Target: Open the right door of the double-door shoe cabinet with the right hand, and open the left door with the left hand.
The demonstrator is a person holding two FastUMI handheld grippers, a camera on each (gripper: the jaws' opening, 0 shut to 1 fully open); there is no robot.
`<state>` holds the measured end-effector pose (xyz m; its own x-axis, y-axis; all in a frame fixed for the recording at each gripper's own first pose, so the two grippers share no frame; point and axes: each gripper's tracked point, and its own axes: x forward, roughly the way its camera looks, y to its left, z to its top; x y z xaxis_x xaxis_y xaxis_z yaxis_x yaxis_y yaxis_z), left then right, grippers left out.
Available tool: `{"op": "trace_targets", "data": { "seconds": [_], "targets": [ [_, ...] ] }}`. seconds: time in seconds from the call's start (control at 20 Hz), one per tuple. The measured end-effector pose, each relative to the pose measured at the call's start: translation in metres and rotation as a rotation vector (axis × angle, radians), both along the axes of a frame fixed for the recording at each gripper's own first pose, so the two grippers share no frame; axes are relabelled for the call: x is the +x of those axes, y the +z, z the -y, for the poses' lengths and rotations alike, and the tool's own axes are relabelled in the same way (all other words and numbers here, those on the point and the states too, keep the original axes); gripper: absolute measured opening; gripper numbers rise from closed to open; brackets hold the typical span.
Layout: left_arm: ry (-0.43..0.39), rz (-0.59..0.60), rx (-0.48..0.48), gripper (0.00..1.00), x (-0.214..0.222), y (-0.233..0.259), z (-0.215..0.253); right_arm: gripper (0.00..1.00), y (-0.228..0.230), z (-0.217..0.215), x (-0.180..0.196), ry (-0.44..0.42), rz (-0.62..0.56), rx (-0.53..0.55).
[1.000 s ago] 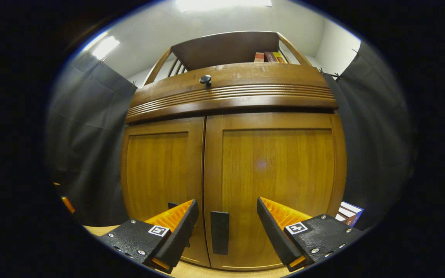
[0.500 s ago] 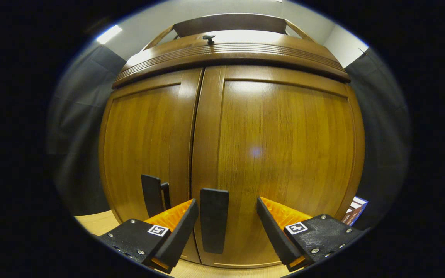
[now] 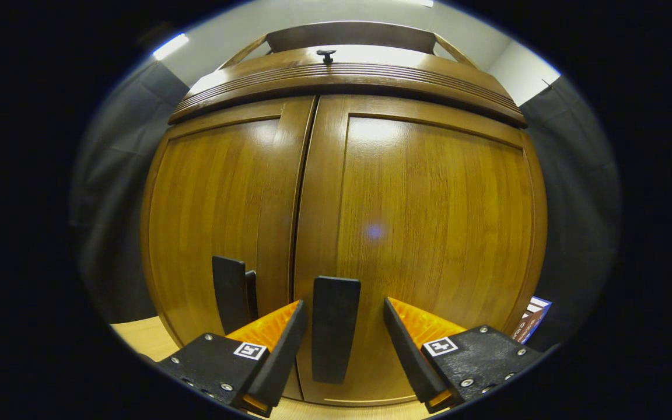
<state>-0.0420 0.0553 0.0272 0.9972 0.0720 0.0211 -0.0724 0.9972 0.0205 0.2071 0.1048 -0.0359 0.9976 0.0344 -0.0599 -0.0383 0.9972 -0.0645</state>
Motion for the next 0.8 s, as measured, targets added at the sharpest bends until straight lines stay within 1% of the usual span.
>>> {"op": "trace_targets", "data": {
  "seconds": [0.05, 0.1, 0.25, 0.35, 0.4, 0.45, 0.5, 0.55, 0.65, 0.7, 0.75, 0.8],
  "targets": [
    [-0.002, 0.003, -0.002, 0.96, 0.001, 0.002, 0.000, 0.82, 0.000, -0.001, 0.000, 0.003, 0.000, 0.000],
    [0.001, 0.006, -0.001, 0.96, 0.001, 0.003, -0.001, 0.90, -0.001, -0.003, 0.000, 0.010, 0.000, -0.001],
    [0.004, 0.009, -0.024, 0.96, 0.000, 0.005, 0.002, 0.52, -0.003, -0.013, 0.001, 0.039, -0.008, -0.002],
    [0.004, 0.008, -0.021, 0.96, 0.000, 0.005, 0.003, 0.35, -0.006, -0.011, 0.001, 0.035, -0.019, 0.022],
    [0.004, 0.013, -0.017, 0.96, 0.001, 0.008, 0.004, 0.42, -0.007, -0.010, 0.000, 0.042, -0.023, 0.049],
    [0.003, 0.017, -0.017, 0.96, 0.002, 0.009, 0.005, 0.40, -0.008, -0.010, -0.001, 0.056, -0.034, 0.084],
    [-0.002, 0.017, -0.019, 0.96, 0.002, 0.009, 0.008, 0.34, -0.009, -0.011, -0.003, 0.074, -0.036, 0.109],
    [-0.006, 0.017, -0.020, 0.96, 0.003, 0.009, 0.011, 0.33, -0.008, -0.012, -0.002, 0.090, -0.036, 0.107],
    [-0.013, 0.014, -0.019, 0.96, 0.005, 0.009, 0.017, 0.30, -0.009, -0.012, -0.001, 0.094, -0.043, 0.077],
    [-0.017, 0.012, -0.018, 0.94, 0.005, 0.009, 0.020, 0.30, -0.011, -0.012, -0.002, 0.095, -0.054, 0.074],
    [-0.019, 0.014, -0.017, 0.96, 0.004, 0.011, 0.022, 0.20, -0.012, -0.012, -0.003, 0.101, -0.062, 0.081],
    [-0.019, 0.019, -0.018, 0.94, 0.005, 0.013, 0.024, 0.19, -0.014, -0.013, -0.005, 0.112, -0.074, 0.103]
  ]
}}
